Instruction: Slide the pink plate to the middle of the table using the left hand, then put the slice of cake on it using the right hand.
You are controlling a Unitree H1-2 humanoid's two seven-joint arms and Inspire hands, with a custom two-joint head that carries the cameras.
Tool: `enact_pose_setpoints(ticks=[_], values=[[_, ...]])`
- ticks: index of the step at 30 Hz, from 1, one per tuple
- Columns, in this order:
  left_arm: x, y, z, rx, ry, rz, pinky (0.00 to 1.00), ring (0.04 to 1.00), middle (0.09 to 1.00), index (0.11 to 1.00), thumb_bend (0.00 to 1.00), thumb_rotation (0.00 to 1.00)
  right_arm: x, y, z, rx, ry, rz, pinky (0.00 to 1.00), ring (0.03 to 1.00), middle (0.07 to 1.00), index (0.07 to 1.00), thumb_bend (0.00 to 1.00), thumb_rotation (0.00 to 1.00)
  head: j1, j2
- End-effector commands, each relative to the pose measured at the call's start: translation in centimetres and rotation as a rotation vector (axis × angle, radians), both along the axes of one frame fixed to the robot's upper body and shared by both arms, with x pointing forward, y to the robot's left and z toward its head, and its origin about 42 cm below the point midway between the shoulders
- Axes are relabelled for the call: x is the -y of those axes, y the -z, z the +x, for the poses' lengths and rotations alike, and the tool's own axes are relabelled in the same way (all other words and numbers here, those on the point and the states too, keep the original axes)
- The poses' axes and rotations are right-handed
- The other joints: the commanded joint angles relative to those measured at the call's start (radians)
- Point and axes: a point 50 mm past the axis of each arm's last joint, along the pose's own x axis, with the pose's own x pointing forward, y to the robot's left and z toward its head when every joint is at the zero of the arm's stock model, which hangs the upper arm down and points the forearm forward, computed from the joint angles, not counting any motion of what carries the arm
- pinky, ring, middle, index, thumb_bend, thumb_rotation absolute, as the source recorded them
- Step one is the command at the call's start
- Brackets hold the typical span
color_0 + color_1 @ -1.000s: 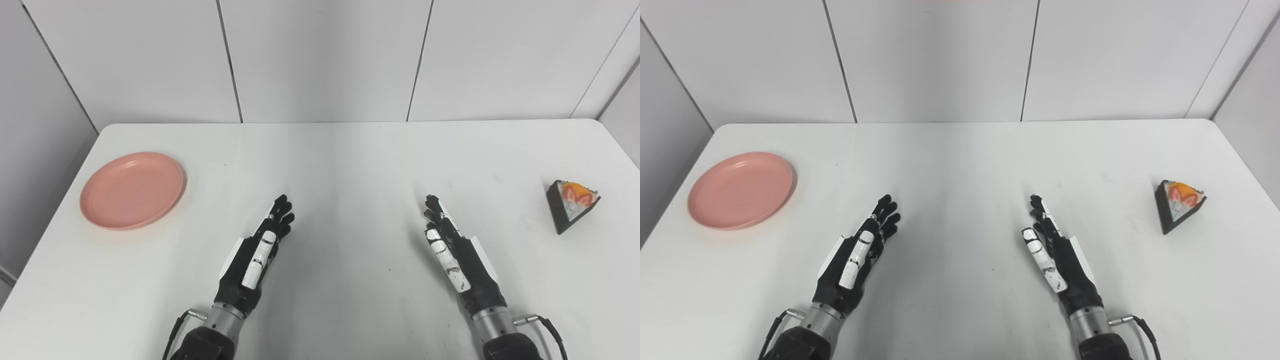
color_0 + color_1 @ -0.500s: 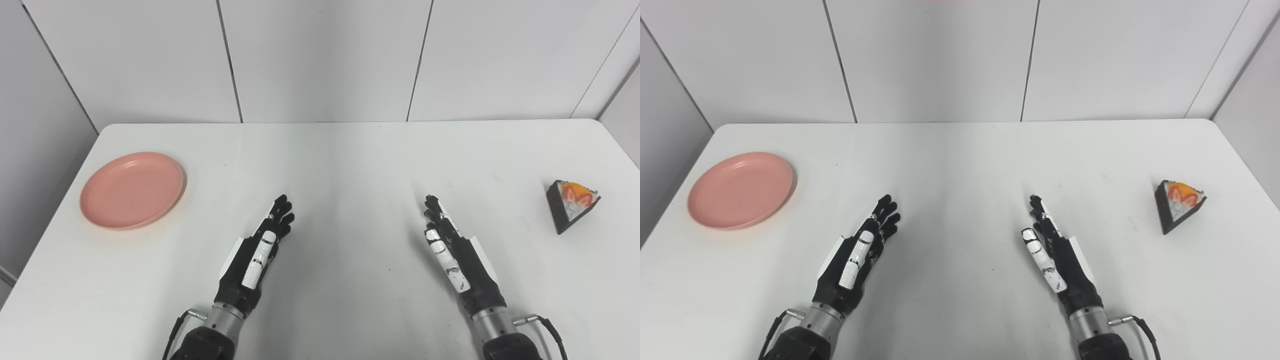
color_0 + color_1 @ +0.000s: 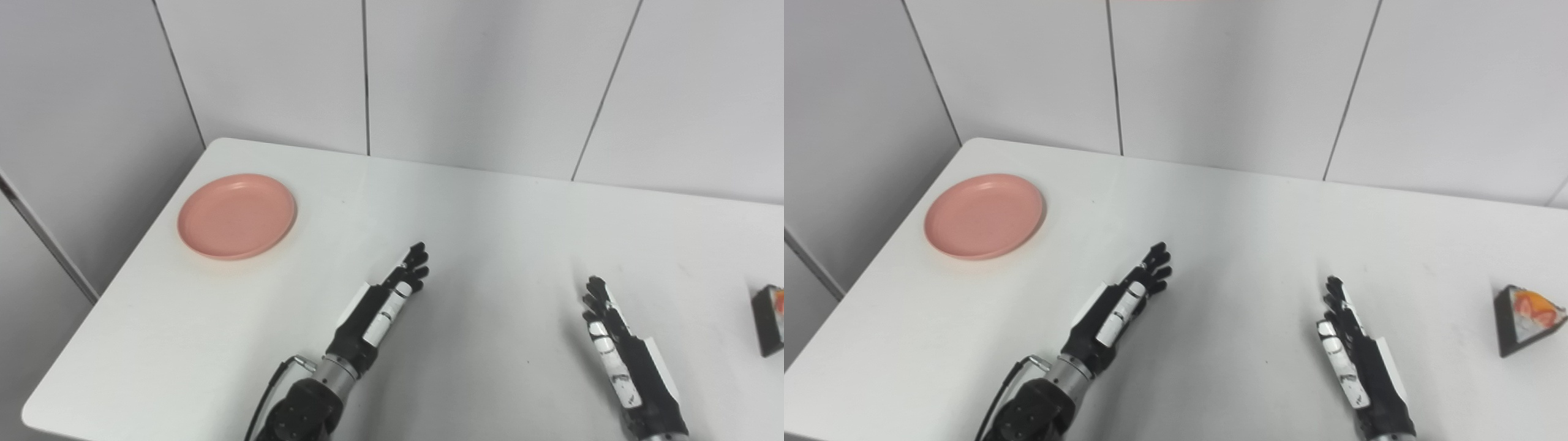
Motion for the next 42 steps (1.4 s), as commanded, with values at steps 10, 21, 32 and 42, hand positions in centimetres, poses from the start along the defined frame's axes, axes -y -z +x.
enact_pose_setpoints(ticks=[10, 21, 32, 42], values=[[2.3, 4.4, -1.6, -0.125, 0.012, 0.037, 1.00, 0.999, 0.998, 0.999, 0.45, 1.00, 1.6, 1.7, -0.4, -0.031, 0.015, -0.006, 1.00, 0.992, 1.000, 0.996, 0.26, 1.00, 0.077, -0.043], [2.3, 4.2, -1.0, -0.134, 0.010, 0.020, 1.00, 0.992, 0.996, 1.000, 0.45, 1.00, 1.2, 1.5, -0.2, -0.040, 0.022, 0.000, 1.00, 0.990, 1.000, 0.997, 0.20, 1.00, 0.101, -0.042], [1.7, 0.5, 0.7, -0.055, 0.022, -0.064, 0.96, 0.967, 0.984, 0.994, 0.39, 1.00, 0.4, 1.5, 0.1, -0.042, 0.017, 0.002, 1.00, 0.999, 1.000, 1.000, 0.20, 1.00, 0.090, -0.046], [-0.3, -6.6, 3.3, 0.113, 0.031, -0.100, 0.98, 0.972, 0.988, 0.991, 0.47, 1.00, 0.3, 1.6, 0.4, -0.036, 0.017, 0.000, 1.00, 0.994, 1.000, 0.996, 0.23, 1.00, 0.092, -0.046]])
